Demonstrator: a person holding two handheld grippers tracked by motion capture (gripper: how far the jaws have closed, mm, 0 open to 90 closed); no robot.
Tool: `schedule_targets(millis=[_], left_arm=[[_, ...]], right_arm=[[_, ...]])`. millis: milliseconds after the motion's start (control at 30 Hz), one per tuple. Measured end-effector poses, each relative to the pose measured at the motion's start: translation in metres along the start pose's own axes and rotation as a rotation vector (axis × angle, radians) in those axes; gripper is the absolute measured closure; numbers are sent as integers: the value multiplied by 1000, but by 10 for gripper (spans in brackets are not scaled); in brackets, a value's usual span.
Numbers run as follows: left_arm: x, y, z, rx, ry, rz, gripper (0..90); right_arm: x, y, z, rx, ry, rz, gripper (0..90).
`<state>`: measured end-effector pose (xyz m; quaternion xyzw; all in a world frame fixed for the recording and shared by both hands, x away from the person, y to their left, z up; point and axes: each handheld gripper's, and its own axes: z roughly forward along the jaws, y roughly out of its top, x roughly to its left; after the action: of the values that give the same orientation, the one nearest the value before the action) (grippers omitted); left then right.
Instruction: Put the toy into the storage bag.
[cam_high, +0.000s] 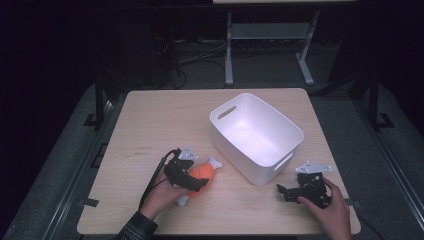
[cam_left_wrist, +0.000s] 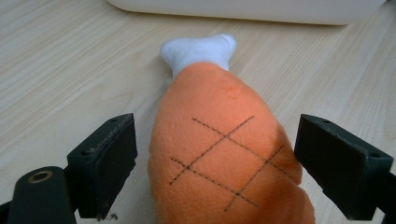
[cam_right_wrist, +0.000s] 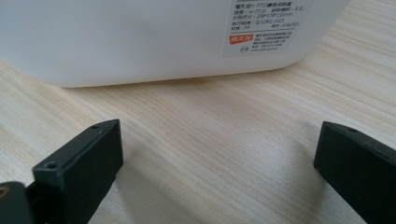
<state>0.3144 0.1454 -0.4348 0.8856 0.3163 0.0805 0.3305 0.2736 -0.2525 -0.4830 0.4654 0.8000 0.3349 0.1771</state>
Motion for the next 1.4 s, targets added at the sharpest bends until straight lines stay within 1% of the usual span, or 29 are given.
schedule_targets(millis=[33, 267, 400, 500, 567, 700, 733, 933, 1100, 1233, 1267, 1400], left_arm=[[0, -1, 1, -5, -4, -4, 125], [-3, -3, 11, 28, -41, 0, 125], [-4, -4, 14, 40, -50, 10, 126], [-5, -5, 18, 74, -51, 26, 126], [-6, -6, 19, 78, -53, 23, 131], [-5, -5, 18, 75, -57, 26, 139], [-6, -5, 17, 73, -58, 22, 148], [-4, -5, 14, 68, -56, 30, 216], [-4, -5, 14, 65, -62, 31, 244], [-3, -5, 13, 72, -70, 43, 251], [-3, -5, 12, 76, -73, 52, 252], [-1, -4, 11, 74, -86, 63, 253]], right_arm=[[0, 0, 0, 0, 0, 1, 7], [0, 0, 0, 0, 0, 0, 7], [0, 0, 0, 0, 0, 0, 7], [0, 0, 0, 0, 0, 0, 7], [0, 0, 0, 0, 0, 0, 7], [0, 0, 0, 0, 0, 0, 7], [0, 0, 0, 0, 0, 0, 7], [0, 0, 0, 0, 0, 0, 7], [0, 0, 0, 0, 0, 0, 7], [0, 0, 0, 0, 0, 0, 7], [0, 0, 0, 0, 0, 0, 7], [0, 0, 0, 0, 0, 1, 7]])
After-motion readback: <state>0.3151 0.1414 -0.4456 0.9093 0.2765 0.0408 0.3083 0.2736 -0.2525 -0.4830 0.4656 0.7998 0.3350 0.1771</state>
